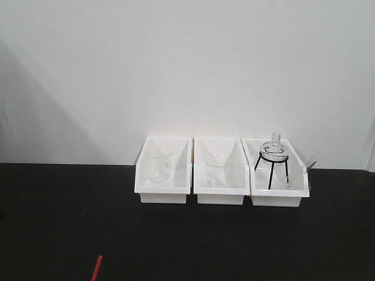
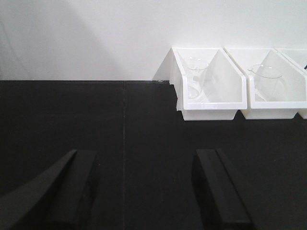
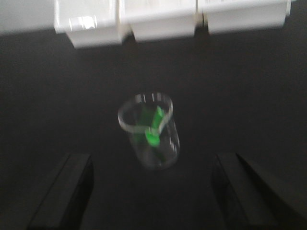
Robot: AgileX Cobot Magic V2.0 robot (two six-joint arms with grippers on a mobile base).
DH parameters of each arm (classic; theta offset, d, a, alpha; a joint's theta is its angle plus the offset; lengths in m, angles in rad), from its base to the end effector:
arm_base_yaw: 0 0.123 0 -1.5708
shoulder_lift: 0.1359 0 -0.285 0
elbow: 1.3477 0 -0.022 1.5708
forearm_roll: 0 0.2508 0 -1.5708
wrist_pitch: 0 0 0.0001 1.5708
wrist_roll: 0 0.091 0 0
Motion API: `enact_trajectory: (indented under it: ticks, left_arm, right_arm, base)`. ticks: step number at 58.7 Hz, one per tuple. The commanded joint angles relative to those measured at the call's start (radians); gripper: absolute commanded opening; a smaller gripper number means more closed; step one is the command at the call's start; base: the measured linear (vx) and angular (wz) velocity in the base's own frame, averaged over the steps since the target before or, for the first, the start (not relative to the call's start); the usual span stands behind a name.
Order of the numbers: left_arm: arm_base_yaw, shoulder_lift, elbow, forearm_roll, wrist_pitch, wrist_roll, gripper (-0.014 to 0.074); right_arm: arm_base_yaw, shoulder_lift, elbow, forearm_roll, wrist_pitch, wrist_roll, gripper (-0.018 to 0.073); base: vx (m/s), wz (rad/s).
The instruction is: Sort red and green spoons into left cabinet
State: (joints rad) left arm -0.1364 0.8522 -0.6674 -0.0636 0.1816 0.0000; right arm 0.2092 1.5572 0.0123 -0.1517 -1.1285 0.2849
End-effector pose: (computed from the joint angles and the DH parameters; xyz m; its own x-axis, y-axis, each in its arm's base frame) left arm 0.1805 -0.0258 0.3333 -0.2813 -0.0245 -0.9593 0.1296 0.9896 -0.0633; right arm 0.1571 0.0461 0.1263 -0.4068 0.1342 -0.9036 -0.2482 0.9357 0.2507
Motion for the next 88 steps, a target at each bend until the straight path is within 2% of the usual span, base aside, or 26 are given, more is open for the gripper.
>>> enact_trajectory:
  ticks: [1, 36, 58, 88]
  left_arm:
    - [-0.003, -0.005, -0.037, -0.009, -0.075, -0.008, 0.0523]
    - [-0.003, -0.005, -0.037, -0.009, -0.073, -0.008, 0.0523]
    - [-0.003, -0.005, -0.037, -0.009, -0.056, -0.008, 0.0523]
    - [-0.003, -0.005, -0.037, -0.008, -0.031, -0.006, 0.0523]
  right_arm:
    - [0.001, 0.059, -0.04, -0.04, -0.213, -0.015, 0.0553]
    - [0.001, 0.086, -0.2, -0.053, -0.213, -0.015, 0.0553]
    - [0.001, 0.178, -0.209, -0.049, -0.212, -0.015, 0.0521]
    - [0.001, 0.179, -0.209, -0.052, -0.212, -0.017, 0.0468]
  base:
    - [0.0, 0.0]
    - [0.0, 0.0]
    - [0.0, 0.0]
    - [0.0, 0.0]
